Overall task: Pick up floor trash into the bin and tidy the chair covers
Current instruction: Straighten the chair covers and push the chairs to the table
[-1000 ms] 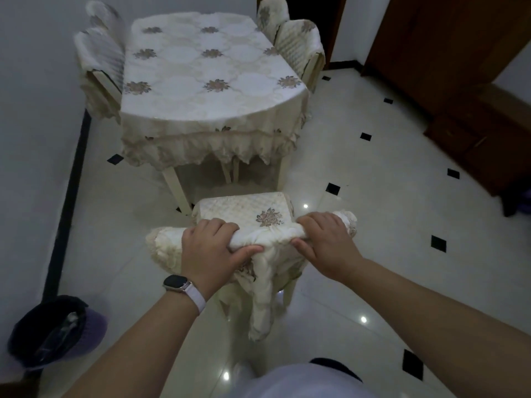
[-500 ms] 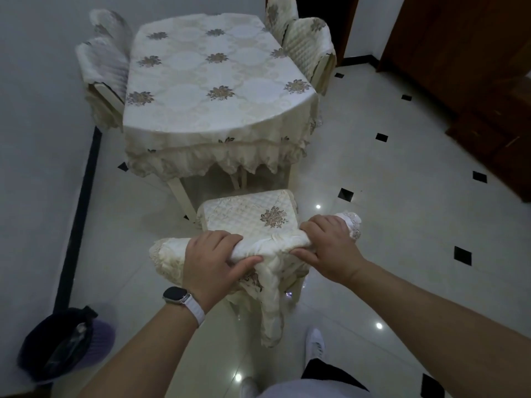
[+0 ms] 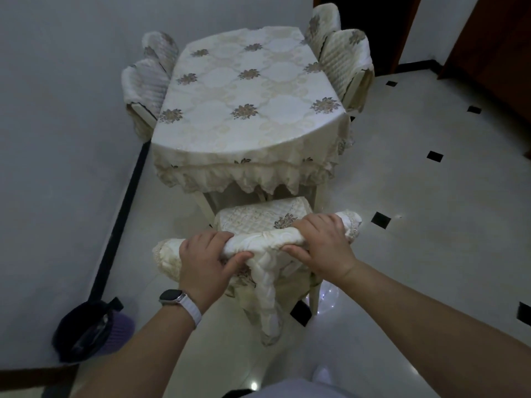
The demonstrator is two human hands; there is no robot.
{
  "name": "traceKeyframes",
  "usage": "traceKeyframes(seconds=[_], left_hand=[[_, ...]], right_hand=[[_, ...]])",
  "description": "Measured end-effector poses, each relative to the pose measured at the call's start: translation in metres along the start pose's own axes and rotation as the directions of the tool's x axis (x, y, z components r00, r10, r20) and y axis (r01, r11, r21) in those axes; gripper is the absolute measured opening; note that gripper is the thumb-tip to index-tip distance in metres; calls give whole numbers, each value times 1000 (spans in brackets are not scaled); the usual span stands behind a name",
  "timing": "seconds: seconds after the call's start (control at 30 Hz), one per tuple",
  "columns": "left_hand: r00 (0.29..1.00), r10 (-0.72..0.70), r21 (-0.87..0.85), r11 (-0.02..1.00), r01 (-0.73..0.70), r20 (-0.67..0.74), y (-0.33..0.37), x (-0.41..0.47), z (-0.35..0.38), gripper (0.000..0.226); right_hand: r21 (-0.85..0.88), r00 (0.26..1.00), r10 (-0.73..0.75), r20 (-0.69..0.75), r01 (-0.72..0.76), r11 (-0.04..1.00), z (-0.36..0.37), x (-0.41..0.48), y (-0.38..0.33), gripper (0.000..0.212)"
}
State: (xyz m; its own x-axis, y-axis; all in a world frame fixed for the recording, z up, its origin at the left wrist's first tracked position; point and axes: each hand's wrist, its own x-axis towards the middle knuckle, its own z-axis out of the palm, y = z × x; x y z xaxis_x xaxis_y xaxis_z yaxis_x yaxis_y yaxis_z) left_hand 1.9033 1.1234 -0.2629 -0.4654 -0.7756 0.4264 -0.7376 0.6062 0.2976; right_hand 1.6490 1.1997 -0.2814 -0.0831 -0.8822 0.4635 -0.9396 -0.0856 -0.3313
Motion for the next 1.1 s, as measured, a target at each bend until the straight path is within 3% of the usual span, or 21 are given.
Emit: traceKeyframes(seconds=[0.33,0.7,1.1], left_hand=[[994,-100,11,995,101,-41,36,34,18,68],[998,5,-29,1000,-7,-63,7,87,18,62],[987,122,-56,990,-128,-109,1,93,23,62]], right_hand=[[63,999,-35,-12,36,997,-7,35,47,71],[53,1000,-3,17,2,999,1,84,53,75],[69,994,82,-79,-76,995,5,64,44,68]])
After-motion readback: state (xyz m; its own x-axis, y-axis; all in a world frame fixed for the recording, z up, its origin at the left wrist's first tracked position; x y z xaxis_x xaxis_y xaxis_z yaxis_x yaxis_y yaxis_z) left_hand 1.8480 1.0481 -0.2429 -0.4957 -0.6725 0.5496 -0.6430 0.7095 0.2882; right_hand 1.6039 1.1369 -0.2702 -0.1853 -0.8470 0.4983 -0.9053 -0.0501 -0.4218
